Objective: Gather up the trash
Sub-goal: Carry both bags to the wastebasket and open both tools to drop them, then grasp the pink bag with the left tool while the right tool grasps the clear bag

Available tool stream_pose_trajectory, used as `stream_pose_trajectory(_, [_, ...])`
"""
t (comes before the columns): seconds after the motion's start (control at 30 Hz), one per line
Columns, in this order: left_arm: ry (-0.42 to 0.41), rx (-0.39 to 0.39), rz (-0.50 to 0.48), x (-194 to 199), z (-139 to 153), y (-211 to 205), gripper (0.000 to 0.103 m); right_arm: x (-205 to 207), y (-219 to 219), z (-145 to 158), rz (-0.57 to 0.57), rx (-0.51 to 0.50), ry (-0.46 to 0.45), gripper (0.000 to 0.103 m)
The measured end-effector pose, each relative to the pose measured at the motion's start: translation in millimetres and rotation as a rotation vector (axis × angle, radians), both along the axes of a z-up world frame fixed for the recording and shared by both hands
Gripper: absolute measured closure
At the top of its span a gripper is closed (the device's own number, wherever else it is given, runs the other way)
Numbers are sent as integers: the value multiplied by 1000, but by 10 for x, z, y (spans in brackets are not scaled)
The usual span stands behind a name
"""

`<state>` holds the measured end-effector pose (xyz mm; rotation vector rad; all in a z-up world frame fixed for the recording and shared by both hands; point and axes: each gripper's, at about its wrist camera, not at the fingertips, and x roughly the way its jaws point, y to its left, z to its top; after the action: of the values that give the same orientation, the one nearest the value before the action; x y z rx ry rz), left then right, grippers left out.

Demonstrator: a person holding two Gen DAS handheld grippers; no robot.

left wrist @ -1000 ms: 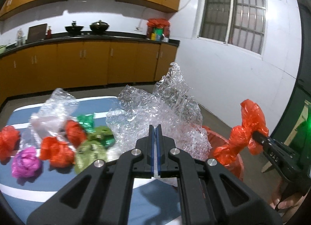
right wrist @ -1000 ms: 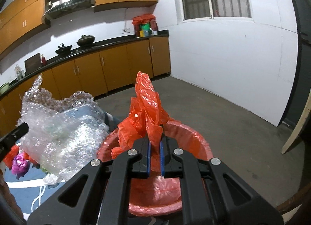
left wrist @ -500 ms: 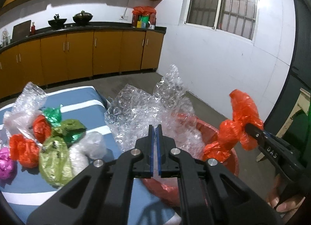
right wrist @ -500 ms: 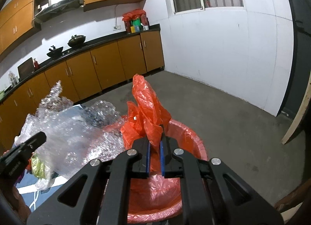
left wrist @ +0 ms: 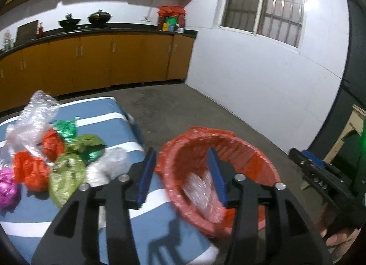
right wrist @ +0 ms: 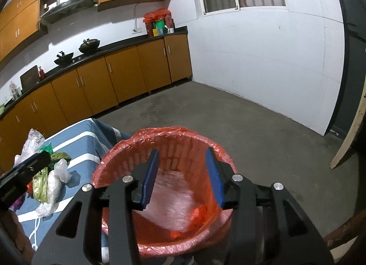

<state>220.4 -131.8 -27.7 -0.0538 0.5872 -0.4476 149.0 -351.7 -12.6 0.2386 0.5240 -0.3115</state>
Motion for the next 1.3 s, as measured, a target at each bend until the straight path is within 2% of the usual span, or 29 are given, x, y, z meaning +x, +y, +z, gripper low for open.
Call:
stream_pose_trajectory(0.1, [-12, 28, 60, -49, 5, 173, 45, -41, 73, 36, 4, -23, -13, 50])
stream_pose_trajectory(0.17, [-21, 55, 114, -103, -15, 316, 38, -48, 150, 62, 17, -36, -20, 49])
stream_pose_trajectory(0.27, [-34, 98, 185, -170, -32, 569, 33, -34, 311, 97, 57, -52, -31, 48])
stream_pose_trajectory(0.53, [-33, 153, 377, -299, -81, 1472, 29, 110, 899, 129, 220, -52, -36, 46])
stream_pose_trajectory(0.7, [-27, 195, 500, -341, -150, 2047, 27, 257, 1365, 56, 324, -45, -20, 43])
stream_pose_trajectory(0.87, [-7, 203, 597, -381, -202, 2522, 27, 485, 1746, -87, 388, -42, 20, 44])
stream_pose_trajectory(1.03, [4, 199, 645, -377, -259, 2827, 27, 816, 1995, -341, 422, 15, 102, 55])
stream_pose_trajectory(1.3, [51, 187, 654, -201, -385, 3046, 27, 1210, 2251, -672, 448, 50, 218, 57])
